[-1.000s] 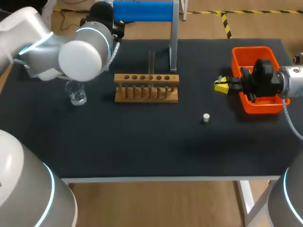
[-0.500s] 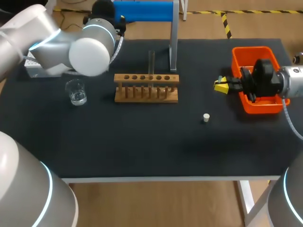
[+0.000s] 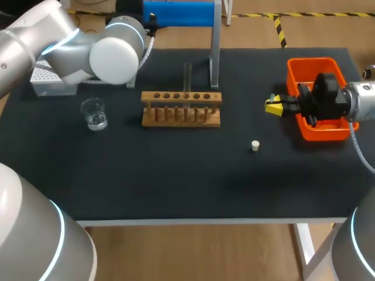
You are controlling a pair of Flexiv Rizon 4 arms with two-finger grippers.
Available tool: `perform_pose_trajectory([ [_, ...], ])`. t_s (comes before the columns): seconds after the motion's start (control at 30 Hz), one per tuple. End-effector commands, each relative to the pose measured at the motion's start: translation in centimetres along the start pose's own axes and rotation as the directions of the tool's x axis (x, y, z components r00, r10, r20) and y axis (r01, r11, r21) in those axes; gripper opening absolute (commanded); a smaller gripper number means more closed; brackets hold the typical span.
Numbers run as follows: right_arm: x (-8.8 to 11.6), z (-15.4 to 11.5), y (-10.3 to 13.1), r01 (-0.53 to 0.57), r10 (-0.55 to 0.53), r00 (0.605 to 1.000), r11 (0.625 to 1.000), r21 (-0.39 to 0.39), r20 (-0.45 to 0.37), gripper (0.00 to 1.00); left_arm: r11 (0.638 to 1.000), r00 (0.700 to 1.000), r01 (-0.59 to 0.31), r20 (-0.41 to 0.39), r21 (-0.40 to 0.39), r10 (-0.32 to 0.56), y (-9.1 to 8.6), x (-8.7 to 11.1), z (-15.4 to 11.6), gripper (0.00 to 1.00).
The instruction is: Invert the test tube, pick up the pipette, mount the tip to pipette, aspirate from beaker and dispense into the tube, eject the tip, return the pipette, and cap with the stopper.
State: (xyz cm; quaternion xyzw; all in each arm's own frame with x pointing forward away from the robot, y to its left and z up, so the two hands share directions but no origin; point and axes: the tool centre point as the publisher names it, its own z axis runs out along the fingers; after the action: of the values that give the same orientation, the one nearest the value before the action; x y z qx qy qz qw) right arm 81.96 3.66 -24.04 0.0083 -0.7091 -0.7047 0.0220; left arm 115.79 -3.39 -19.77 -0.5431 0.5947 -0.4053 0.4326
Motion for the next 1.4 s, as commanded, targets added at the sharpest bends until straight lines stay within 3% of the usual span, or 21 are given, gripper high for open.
perform_pose_trajectory([
  [0.03, 0.0, -0.1, 0.0, 0.000, 0.000, 1.000, 1.000, 0.000, -0.002, 0.00, 1.000, 1.000, 0.004, 0.000, -0.006, -0.004, -0.1, 0.3, 0.7, 0.81],
  [0.3, 0.0, -0.1, 0.0, 0.000, 0.000, 1.000, 1.000, 0.000, -0.002, 0.00, 1.000, 1.000, 0.018, 0.005, -0.016, -0.018, 0.4, 0.4, 0.8, 0.64],
  [0.6, 0.0, -0.1, 0.0, 0.000, 0.000, 1.000, 1.000, 0.000, -0.002, 0.00, 1.000, 1.000, 0.022, 0.004, -0.016, -0.022, 0.5, 0.3, 1.1, 0.63],
  [0.83, 0.0, -0.1, 0.0, 0.000, 0.000, 1.000, 1.000, 0.000, -0.002, 0.00, 1.000, 1.000, 0.019, 0.002, -0.016, -0.019, 0.5, 0.2, 1.6, 0.56],
  [1.23, 0.0, -0.1, 0.0, 0.000, 0.000, 1.000, 1.000, 0.000, -0.002, 0.00, 1.000, 1.000, 0.023, 0.006, -0.018, -0.023, 0.6, 0.2, 2.2, 0.58],
  [1.4, 0.0, -0.1, 0.0, 0.000, 0.000, 1.000, 1.000, 0.000, -0.002, 0.00, 1.000, 1.000, 0.025, 0.007, -0.018, -0.025, 0.6, 0.2, 2.4, 0.55],
])
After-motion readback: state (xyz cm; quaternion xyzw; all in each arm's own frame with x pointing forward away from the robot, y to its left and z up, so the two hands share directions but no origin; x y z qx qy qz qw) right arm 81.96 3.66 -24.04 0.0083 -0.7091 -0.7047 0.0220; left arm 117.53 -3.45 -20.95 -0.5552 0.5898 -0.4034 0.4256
